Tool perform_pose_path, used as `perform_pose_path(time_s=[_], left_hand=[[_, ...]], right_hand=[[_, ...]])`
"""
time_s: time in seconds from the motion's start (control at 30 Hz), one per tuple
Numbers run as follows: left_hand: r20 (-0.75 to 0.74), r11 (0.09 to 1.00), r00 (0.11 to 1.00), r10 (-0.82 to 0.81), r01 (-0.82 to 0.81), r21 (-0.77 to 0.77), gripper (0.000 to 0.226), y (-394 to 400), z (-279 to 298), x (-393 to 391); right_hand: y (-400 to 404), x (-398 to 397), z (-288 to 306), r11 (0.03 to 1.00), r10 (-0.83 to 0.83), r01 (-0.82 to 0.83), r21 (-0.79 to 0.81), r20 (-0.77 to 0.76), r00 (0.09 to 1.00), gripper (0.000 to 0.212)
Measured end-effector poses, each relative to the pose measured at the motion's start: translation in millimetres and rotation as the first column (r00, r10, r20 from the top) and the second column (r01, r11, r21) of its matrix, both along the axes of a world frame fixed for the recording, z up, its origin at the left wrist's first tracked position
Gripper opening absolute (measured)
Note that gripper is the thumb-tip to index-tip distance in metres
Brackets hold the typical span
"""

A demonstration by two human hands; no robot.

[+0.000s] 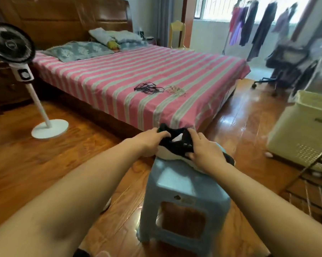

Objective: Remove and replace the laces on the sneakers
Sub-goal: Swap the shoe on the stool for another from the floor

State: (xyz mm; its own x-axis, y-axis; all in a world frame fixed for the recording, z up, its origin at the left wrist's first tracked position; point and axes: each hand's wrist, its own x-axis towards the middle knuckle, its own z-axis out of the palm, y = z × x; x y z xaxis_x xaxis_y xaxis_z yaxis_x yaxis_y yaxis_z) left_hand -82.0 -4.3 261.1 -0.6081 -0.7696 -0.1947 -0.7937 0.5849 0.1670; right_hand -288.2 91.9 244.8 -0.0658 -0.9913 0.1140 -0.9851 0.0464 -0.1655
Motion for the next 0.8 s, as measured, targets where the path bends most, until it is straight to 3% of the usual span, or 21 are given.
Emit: perform_pose_path(time_s=[0.13,0.23,0.43,0.53,0.63,0.73,0.8], left_hand=[[0.034,0.949,0.986,-0.163,0.166,-0.267,0.044,-2.6,-5.8,22.7],[0.05,0.906,0.986,-0.156,0.163,-0.39,0.046,14.3,11.1,73.2],[0.093,0.937,0.958,0.27,-0.24,-0.253,0.051,76.1,36.8,267.6],[0.197,0.864,0.852,0.486,-0.434,-0.255,0.045,109.5,-3.0,346.9],[0.17,0.69,0.668,0.724,-0.708,-0.153,0.031,147.1,-71.4,394.4],[0.022,0.446,0.446,0.895,-0.89,-0.094,0.029,166.6,-139.0,419.1],[-0.022,0.353,0.357,0.934,-0.93,-0.104,0.027,165.5,-183.8,430.3]], right_hand=[[-7.1,-0.6,-0.4,0.998,0.041,-0.044,-0.053,-0.047,0.998,0.055],[-21.6,30.8,6.7,0.983,0.13,-0.129,-0.128,0.003,0.991,0.042],[-60.0,219.6,-10.8,0.851,0.525,-0.511,-0.121,0.149,0.838,0.039],[-55.8,313.3,-54.1,0.76,0.633,-0.65,-0.022,0.252,0.732,0.036],[-49.7,368.0,-100.9,0.681,0.646,-0.721,0.127,0.358,0.674,0.055],[-56.5,374.2,-147.7,0.649,0.611,-0.705,0.286,0.355,0.707,0.064],[-67.7,366.3,-180.8,0.647,0.587,-0.672,0.36,0.327,0.74,0.061]])
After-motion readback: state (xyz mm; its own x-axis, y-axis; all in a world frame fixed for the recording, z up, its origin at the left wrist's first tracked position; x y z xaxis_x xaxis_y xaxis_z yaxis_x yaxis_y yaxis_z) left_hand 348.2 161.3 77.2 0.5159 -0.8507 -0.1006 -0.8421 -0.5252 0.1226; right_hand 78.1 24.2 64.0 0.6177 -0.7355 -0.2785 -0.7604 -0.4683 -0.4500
